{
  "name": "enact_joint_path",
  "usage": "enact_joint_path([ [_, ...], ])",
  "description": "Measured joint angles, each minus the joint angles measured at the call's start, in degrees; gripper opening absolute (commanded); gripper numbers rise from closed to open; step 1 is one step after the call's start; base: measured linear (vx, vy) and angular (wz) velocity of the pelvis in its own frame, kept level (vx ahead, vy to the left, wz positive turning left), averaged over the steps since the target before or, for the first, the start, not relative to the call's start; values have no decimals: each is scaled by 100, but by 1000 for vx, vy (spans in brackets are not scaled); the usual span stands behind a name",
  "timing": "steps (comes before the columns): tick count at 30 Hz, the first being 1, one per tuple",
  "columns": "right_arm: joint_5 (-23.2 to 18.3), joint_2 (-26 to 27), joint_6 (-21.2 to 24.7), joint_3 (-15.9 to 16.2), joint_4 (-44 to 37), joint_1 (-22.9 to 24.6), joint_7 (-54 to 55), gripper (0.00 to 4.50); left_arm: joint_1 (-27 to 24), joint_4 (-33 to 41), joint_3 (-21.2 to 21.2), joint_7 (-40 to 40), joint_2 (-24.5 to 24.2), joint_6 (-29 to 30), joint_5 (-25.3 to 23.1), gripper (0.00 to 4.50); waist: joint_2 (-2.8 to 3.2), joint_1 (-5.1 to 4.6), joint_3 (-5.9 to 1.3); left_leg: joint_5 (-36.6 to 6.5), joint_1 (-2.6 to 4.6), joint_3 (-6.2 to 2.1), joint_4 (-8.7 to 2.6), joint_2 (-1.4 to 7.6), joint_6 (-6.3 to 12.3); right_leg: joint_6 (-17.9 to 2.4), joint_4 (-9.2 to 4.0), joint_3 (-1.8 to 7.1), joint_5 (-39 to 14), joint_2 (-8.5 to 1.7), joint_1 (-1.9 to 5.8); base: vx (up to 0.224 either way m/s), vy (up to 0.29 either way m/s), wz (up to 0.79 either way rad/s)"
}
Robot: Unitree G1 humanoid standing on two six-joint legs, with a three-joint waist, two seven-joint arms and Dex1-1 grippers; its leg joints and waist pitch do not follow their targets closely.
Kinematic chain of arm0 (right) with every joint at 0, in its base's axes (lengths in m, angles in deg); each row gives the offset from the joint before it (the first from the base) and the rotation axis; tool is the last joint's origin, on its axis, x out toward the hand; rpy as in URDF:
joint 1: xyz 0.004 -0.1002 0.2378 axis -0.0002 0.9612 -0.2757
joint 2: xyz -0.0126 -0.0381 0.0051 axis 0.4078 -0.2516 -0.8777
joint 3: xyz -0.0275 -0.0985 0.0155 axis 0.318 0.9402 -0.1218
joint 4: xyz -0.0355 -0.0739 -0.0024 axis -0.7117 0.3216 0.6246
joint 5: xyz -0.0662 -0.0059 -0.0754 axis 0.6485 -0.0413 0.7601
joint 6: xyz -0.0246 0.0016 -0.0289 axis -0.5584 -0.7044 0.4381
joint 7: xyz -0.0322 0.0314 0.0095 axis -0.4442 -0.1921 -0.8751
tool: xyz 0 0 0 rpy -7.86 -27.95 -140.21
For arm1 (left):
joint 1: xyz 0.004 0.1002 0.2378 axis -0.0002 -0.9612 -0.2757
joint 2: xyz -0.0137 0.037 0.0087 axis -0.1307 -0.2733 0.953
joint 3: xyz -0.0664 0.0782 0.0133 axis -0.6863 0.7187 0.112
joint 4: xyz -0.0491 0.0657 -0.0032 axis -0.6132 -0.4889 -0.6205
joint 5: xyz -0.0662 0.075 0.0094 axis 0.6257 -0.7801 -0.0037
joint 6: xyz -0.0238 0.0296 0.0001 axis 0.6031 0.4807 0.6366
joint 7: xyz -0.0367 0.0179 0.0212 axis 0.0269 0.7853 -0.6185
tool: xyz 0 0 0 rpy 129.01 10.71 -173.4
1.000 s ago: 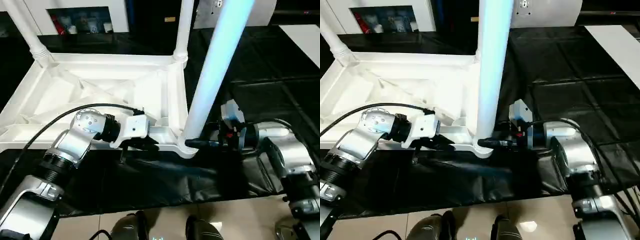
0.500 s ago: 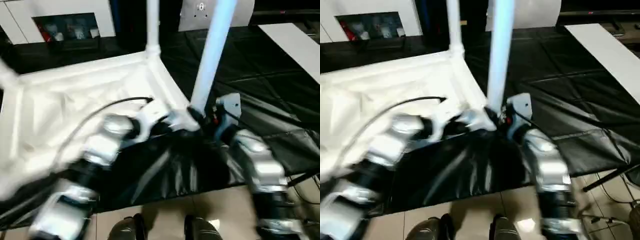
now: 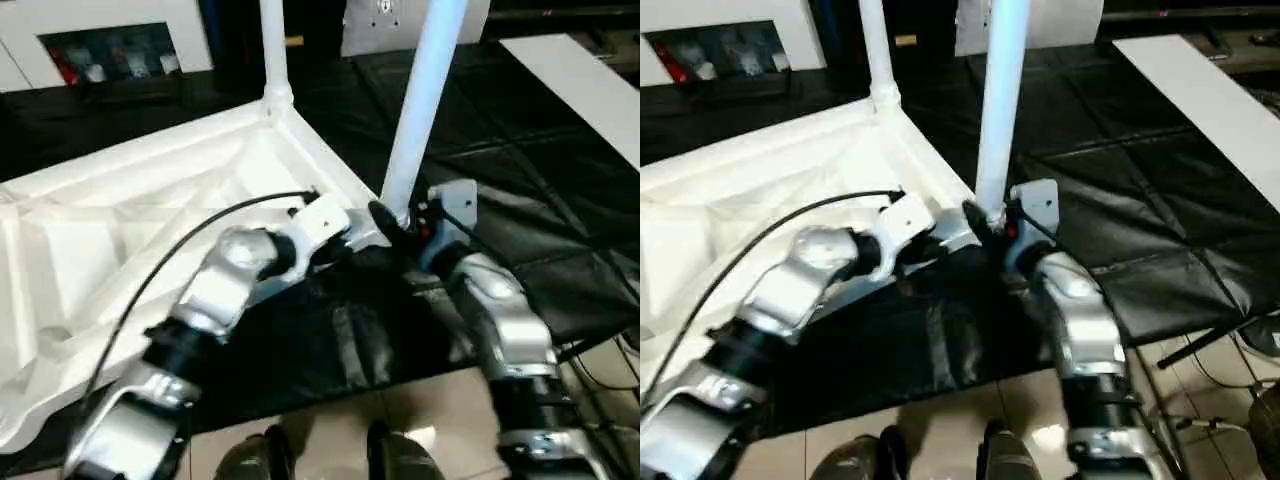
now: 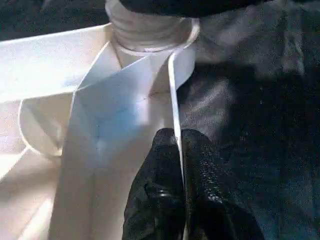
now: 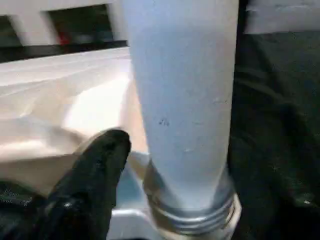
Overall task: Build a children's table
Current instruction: Rotate leg to tighten
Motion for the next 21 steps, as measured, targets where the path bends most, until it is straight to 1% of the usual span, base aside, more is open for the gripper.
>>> enact_joint_path([
  [5, -258, -723, -64, 54, 9, 45, -1186, 404, -125, 4, -2, -702, -575, -760, 168, 0, 2, 68, -1, 0, 4, -6, -33, 11, -3, 7, 30, -16, 79, 4, -17, 43, -36, 3],
  [6, -286, -855, -83, 55, 33, 30, -1365, 425, -159, 4, -7, -822, -640, -860, 217, 0, 2, 82, -1, 0, 4, -7, -34, 11, -3, 4, 41, -15, 81, 4, -19, 65, -28, 6],
  [8, -333, -1081, -143, 100, 141, -72, -1747, 431, -180, -13, 0, -1056, -776, -1095, 288, 0, 1, 117, -1, 0, -4, -7, -33, 12, 1, 4, 65, -15, 69, 4, -35, 60, -22, 4],
  [10, -419, -1307, -156, 200, 162, -141, -2224, 431, -176, -29, 51, -1330, -926, -1334, 347, 0, 1, 147, -1, -5, -22, -6, -32, 12, 4, -8, 84, -16, 54, 4, -62, 0, 0, 0],
  [11, -515, -1477, -156, 243, 170, -161, -2582, 431, -173, -81, 63, -1575, -1021, -1501, 430, 0, 0, 188, -2, -7, -36, -6, -27, 12, 8, -27, 108, -19, 42, 4, -87, 0, 0, 0],
  [12, -568, -1582, -156, 267, 172, -171, -2813, 431, -177, -118, 65, -1748, -1097, -1606, 493, 0, 0, 216, -2, -7, -42, -6, -25, 17, 9, -29, 115, -24, 41, 4, -93, 0, 0, 0],
  [13, -618, -1672, -156, 294, 176, -188, -3092, 431, -173, -167, 64, -1947, -1180, -1714, 540, 0, 0, 247, -2, -7, -45, -7, -18, 24, 9, -30, 119, -35, 40, 4, -95, 0, 0, 0],
  [15, -699, -1816, -165, 424, 211, -251, -3555, 431, -121, -308, 88, -2282, -1273, -1875, 605, 0, 1, 279, -2, -6, -48, -7, -1, 31, 9, -31, 125, -40, 40, 5, -95, 0, 0, 0],
  [17, -725, -1936, -191, 537, 287, -354, -3916, 402, -57, -404, 170, -2579, -1357, -2030, 629, 0, 1, 301, -2, -6, -45, -7, 18, 34, 7, -31, 132, -39, 41, 5, -88, 0, 0, 0],
  [19, -781, -1991, -197, 651, 392, -411, -4307, 392, -1, -520, 263, -2809, -1409, -2203, 673, 0, 0, 331, -1, -20, -46, -5, 31, 34, -23, -41, 132, -31, 47, 4, -83, 0, 0, 0],
  [21, -809, -2005, -191, 744, 439, -461, -4523, 383, 49, -586, 325, -2954, -1457, -2302, 674, 0, 0, 338, -2, -19, -45, 1, 40, 34, -25, -45, 132, -22, 49, 4, -81, 0, 0, 0],
])
